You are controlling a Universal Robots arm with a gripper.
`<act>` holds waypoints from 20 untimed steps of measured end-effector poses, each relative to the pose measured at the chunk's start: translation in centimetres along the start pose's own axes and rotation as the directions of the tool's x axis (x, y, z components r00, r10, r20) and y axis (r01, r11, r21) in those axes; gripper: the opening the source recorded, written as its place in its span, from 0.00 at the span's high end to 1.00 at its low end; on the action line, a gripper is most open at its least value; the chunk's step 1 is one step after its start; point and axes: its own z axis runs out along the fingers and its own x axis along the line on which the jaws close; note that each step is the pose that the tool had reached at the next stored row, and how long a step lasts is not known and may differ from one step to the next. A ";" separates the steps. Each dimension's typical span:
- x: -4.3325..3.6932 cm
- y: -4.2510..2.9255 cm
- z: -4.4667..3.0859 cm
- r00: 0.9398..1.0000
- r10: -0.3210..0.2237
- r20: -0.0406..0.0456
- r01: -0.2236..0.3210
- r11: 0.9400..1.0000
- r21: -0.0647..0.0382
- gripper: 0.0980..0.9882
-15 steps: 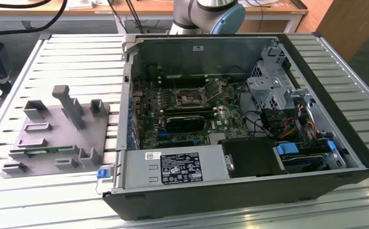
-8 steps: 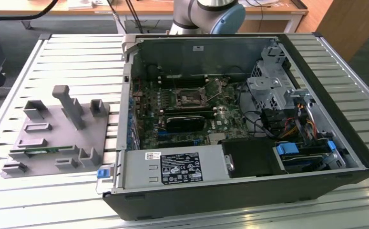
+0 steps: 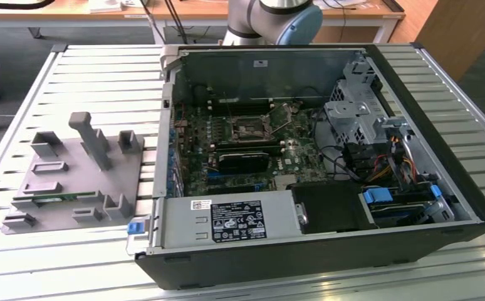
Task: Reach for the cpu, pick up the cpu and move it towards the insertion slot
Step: 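Pick up the cpu and move it towards the insertion slot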
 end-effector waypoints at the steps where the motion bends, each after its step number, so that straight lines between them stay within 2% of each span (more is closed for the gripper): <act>1: 0.00 0.01 -0.20 1.000 0.000 0.000 0.000 1.000 0.000 0.50; 10: -0.01 0.12 -2.15 1.000 0.000 0.000 0.000 1.000 0.002 0.50; 16: -0.02 0.18 -3.75 1.000 0.000 0.000 0.000 1.000 0.002 0.50; 18: -0.15 0.19 -3.97 1.000 0.000 0.000 0.000 1.000 0.002 0.50; 20: -0.72 0.19 -3.99 1.000 0.000 0.000 0.000 1.000 0.002 0.50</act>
